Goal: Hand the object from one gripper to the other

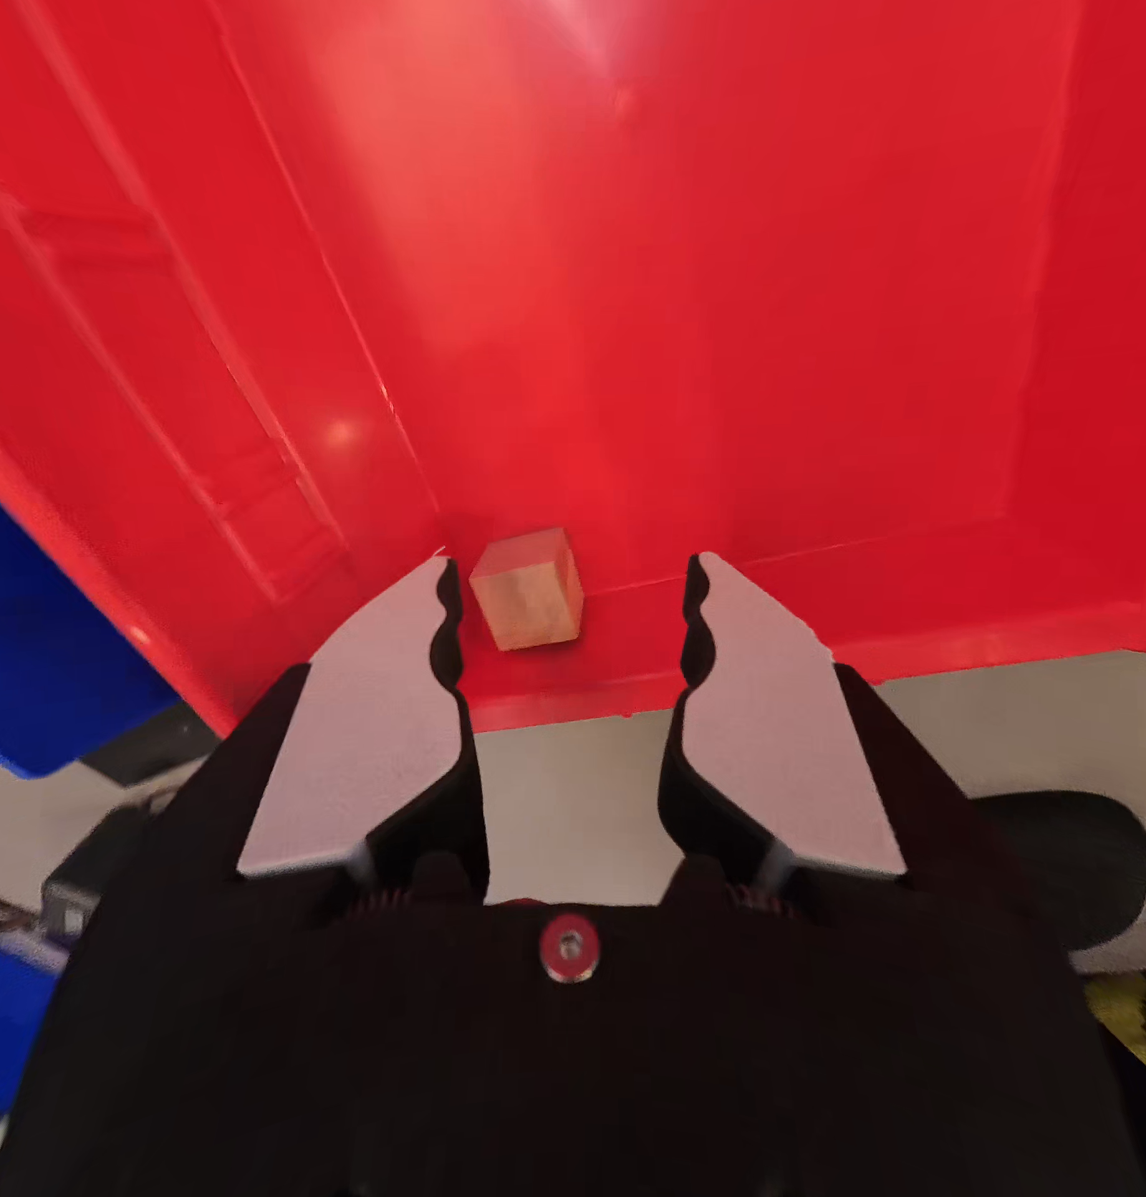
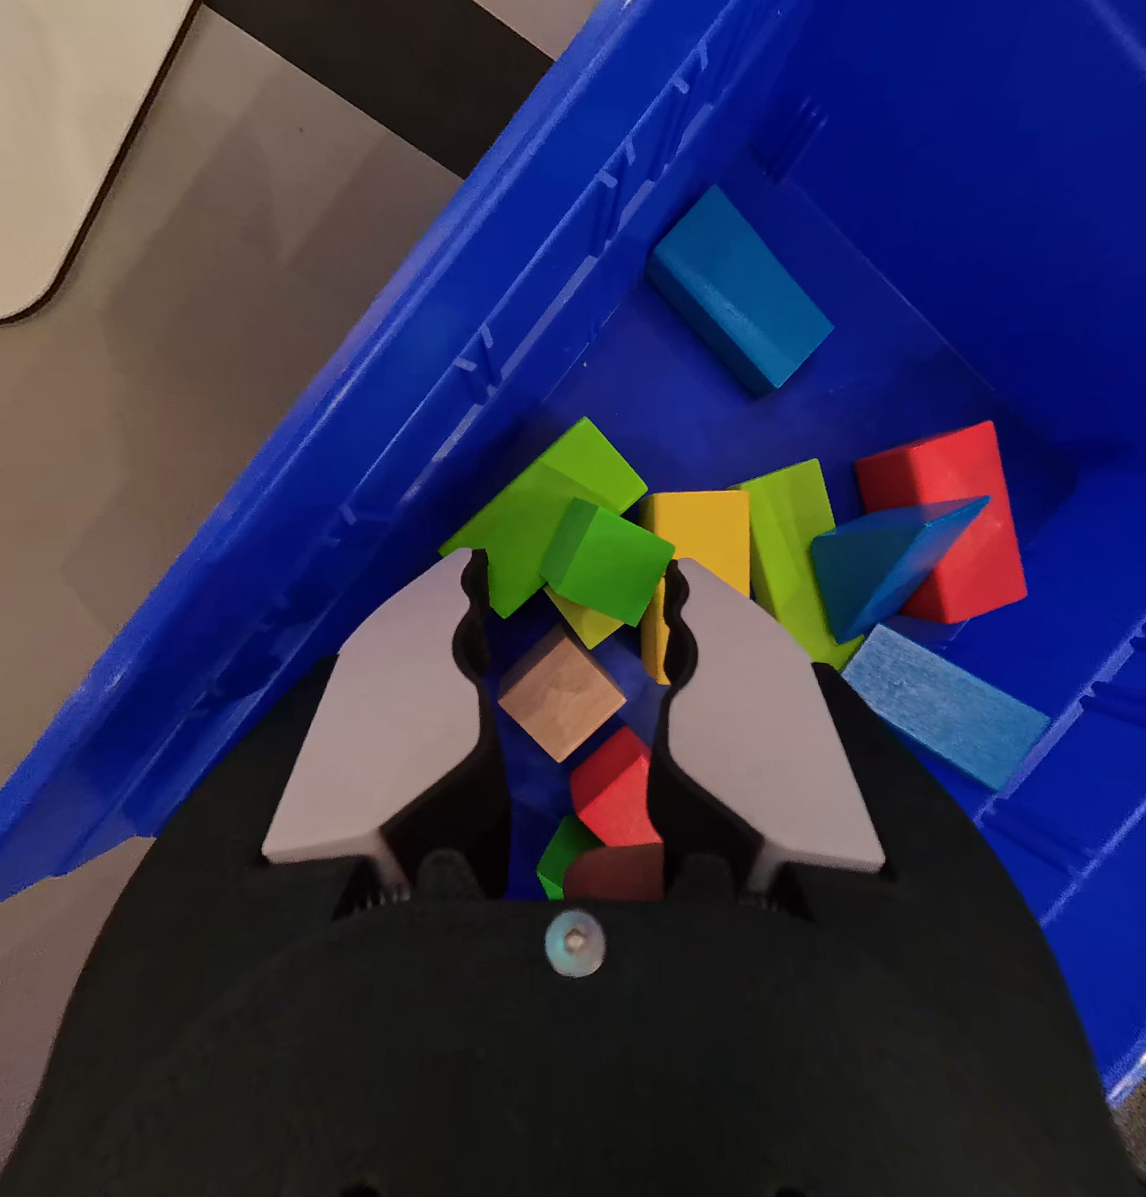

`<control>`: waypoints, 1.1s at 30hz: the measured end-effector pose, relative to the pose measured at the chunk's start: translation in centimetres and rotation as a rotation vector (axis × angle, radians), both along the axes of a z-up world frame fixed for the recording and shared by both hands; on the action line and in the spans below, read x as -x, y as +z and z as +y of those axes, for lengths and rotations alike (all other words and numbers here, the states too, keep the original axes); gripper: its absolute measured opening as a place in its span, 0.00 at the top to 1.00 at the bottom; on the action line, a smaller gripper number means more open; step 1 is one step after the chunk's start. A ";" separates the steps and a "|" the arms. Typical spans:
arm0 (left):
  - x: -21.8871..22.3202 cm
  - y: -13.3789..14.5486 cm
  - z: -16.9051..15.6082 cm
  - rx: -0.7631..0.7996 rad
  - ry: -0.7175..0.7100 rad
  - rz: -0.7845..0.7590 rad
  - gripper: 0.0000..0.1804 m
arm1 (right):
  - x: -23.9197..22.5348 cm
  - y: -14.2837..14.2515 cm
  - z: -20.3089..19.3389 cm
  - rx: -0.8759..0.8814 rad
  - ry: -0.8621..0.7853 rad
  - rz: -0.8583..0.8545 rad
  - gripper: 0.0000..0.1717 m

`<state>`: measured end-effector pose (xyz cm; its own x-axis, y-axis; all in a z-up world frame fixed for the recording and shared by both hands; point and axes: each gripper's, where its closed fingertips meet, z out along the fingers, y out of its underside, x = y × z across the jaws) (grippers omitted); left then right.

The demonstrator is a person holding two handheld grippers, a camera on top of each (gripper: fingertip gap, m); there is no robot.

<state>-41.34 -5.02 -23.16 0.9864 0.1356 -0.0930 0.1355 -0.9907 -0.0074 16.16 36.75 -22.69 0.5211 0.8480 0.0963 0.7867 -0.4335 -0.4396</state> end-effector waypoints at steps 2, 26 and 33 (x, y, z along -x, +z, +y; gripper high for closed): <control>0.7 -1.0 -1.7 0.135 0.022 0.024 0.61 | 0.1 0.0 0.0 -0.002 0.005 -0.002 0.70; -1.3 -2.5 -2.5 0.185 0.113 -0.200 0.65 | 1.1 0.9 -0.2 -0.011 0.037 0.055 0.72; -2.9 -3.3 -2.2 0.173 0.095 -0.326 0.80 | 1.0 1.1 -0.2 -0.013 0.035 0.066 0.72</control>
